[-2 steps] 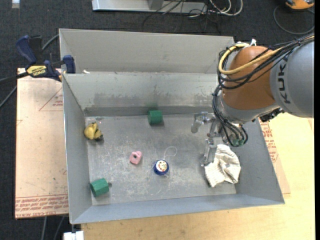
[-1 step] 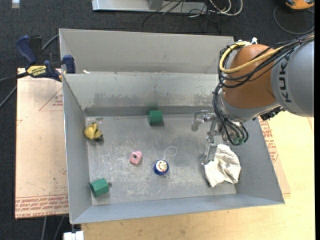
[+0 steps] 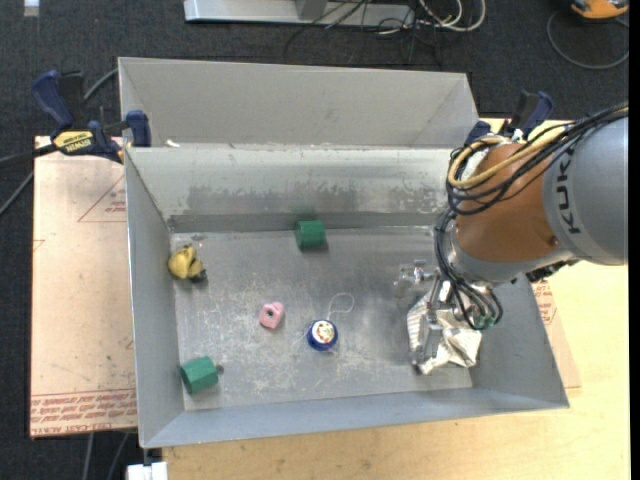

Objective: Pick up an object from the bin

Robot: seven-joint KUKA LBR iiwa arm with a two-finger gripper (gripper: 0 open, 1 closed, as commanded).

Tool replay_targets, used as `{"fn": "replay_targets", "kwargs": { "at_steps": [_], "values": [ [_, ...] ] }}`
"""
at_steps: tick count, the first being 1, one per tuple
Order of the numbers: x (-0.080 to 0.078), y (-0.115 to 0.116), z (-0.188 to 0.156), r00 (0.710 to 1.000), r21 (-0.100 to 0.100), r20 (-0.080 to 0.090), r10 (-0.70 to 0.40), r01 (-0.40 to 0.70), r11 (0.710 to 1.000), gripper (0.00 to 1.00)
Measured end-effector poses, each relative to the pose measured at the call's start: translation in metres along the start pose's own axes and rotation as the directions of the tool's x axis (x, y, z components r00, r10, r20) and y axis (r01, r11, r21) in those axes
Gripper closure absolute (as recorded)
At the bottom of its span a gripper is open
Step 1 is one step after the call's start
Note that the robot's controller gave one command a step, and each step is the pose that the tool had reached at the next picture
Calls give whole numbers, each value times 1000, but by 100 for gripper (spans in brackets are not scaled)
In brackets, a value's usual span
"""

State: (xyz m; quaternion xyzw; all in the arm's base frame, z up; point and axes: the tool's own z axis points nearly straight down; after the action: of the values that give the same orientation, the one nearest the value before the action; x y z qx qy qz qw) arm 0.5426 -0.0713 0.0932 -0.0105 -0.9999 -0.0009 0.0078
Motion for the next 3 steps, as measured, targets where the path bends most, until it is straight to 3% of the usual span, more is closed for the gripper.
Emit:
{"fn": "replay_targets", "kwargs": {
  "at_steps": [1, 2, 3],
  "values": [
    [8, -17, 26, 993, 1, 14, -119, 119, 993, 0],
    [1, -42, 18, 982, -1, 2, 190, -190, 982, 0],
    [-2, -72, 24, 997, -2, 14, 77, -77, 997, 100]
  ]
}}
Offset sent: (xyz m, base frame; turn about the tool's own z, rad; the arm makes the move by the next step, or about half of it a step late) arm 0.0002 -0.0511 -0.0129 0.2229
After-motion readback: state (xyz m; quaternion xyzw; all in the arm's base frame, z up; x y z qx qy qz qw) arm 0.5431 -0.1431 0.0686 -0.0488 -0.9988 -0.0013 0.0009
